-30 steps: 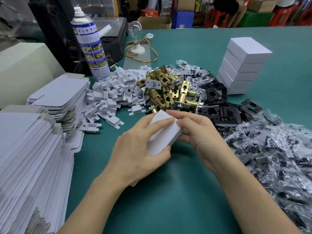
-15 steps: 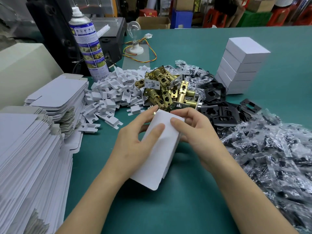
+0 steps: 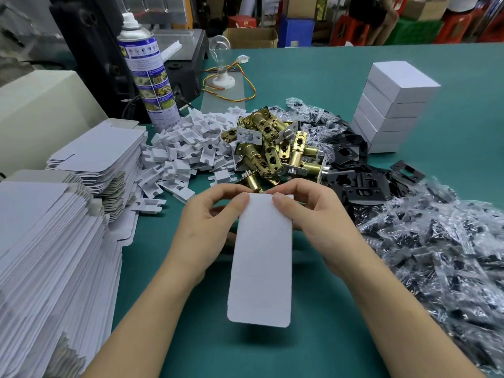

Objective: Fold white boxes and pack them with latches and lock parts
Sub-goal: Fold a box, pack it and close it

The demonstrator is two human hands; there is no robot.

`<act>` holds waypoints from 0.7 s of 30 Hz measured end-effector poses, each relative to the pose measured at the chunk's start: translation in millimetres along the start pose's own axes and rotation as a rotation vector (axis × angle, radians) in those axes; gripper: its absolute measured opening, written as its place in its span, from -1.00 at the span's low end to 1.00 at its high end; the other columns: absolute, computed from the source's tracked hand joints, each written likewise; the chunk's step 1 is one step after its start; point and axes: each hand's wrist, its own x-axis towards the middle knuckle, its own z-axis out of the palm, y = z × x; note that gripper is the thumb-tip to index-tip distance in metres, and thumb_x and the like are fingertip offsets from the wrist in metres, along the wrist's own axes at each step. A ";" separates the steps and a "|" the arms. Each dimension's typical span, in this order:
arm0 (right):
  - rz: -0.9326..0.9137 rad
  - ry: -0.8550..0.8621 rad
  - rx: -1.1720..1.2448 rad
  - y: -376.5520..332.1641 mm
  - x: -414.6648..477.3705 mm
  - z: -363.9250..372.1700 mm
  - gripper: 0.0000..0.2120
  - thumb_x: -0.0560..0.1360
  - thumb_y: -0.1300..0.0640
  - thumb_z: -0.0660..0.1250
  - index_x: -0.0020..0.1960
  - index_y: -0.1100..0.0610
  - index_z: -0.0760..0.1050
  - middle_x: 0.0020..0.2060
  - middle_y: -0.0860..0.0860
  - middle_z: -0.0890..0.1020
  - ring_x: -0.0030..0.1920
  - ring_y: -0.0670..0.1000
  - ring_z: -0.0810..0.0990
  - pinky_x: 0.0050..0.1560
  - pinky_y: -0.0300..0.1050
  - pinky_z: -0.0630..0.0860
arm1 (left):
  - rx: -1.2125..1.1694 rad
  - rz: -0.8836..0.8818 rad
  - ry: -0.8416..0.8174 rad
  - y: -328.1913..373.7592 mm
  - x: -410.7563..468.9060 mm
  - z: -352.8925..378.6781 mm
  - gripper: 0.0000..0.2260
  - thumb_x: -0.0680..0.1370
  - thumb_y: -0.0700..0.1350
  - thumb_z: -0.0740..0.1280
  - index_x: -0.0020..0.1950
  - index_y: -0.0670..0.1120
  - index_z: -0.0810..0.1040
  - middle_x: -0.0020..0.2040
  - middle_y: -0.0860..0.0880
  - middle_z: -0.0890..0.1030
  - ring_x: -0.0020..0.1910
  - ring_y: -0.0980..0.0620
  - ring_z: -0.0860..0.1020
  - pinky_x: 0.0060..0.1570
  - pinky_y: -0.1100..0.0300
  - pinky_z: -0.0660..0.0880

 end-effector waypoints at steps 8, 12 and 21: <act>0.020 -0.039 0.028 0.4 -0.1 0.1 -0.89 0.61 0.09 0.41 0.02 -0.01 0.73 -0.06 -0.01 0.74 -0.01 0.04 0.72 -0.01 0.05 0.68 | -0.015 -0.031 -0.082 -3.2 -0.1 3.9 -0.86 0.66 0.06 0.37 0.08 0.13 0.74 -0.08 0.01 0.72 -0.24 0.03 0.71 -0.40 0.18 0.57; 0.032 0.010 0.070 1.5 -0.4 0.2 -0.93 0.57 0.08 0.46 -0.01 0.02 0.72 -0.08 0.00 0.74 -0.04 0.06 0.73 -0.05 0.08 0.68 | -0.026 0.021 -0.050 -2.9 0.1 6.5 -0.84 0.67 0.01 0.37 0.03 0.12 0.76 -0.11 0.04 0.74 -0.21 0.07 0.70 -0.34 0.24 0.58; 0.012 0.014 0.004 3.2 1.5 -0.5 -0.90 0.58 0.06 0.46 -0.10 -0.02 0.72 -0.14 -0.03 0.74 -0.12 -0.05 0.68 -0.11 -0.07 0.61 | -0.054 -0.021 -0.032 -3.9 -0.1 8.6 -0.83 0.67 0.00 0.38 0.00 0.09 0.78 -0.15 0.00 0.75 -0.25 -0.01 0.73 -0.42 0.21 0.56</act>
